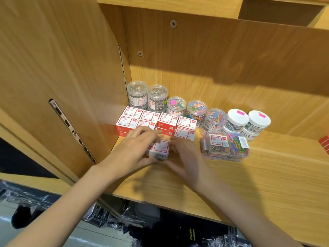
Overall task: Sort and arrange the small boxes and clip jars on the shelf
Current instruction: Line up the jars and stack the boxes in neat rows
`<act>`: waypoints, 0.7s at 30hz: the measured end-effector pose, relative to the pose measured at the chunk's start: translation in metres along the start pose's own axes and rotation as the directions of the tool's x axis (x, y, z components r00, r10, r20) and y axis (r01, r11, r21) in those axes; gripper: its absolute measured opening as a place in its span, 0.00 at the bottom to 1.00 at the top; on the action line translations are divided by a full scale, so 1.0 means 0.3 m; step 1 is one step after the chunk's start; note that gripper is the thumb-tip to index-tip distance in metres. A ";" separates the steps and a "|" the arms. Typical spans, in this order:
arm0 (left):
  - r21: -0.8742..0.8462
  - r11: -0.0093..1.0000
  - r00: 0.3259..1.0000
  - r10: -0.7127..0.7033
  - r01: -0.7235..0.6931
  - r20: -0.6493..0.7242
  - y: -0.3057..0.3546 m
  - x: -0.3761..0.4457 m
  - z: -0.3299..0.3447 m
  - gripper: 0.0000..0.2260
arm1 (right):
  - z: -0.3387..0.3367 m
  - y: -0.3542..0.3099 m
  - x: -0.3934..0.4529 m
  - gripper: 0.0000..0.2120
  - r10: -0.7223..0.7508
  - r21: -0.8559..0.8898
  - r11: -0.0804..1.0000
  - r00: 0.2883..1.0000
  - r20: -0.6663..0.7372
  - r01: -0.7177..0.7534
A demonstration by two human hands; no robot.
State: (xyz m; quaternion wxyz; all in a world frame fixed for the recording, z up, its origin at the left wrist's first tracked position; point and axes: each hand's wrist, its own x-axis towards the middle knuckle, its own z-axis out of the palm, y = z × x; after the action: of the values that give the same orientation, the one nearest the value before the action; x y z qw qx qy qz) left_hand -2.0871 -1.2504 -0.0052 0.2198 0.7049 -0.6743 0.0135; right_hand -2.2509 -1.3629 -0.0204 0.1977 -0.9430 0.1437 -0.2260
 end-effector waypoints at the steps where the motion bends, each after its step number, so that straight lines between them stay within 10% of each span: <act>1: 0.007 1.000 1.000 0.002 -0.002 -0.019 -0.007 -0.011 -0.003 0.18 | 0.004 -0.010 0.014 0.19 0.034 0.020 0.999 0.999 -0.003 -0.034; 8: -0.422 0.846 0.925 -0.378 0.325 -0.046 0.042 -0.089 0.021 0.09 | 0.008 -0.040 0.032 0.17 0.051 0.064 0.997 0.999 -0.004 -0.051; 15: -0.616 0.683 0.883 -0.467 0.392 0.045 0.048 -0.079 -0.005 0.06 | -0.030 -0.055 0.020 0.18 0.111 0.424 0.890 0.982 0.156 -0.168; 21: -0.400 0.831 0.910 -0.413 0.387 0.022 0.047 -0.093 0.018 0.22 | -0.054 0.028 0.109 0.22 -0.252 -0.002 0.967 0.960 0.123 0.255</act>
State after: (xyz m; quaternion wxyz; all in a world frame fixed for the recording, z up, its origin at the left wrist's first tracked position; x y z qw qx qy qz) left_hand -2.1046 -1.2258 -0.0148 0.3775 0.7703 -0.4927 -0.1465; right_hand -2.2323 -1.3872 0.0013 0.1670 -0.9674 0.0115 -0.1902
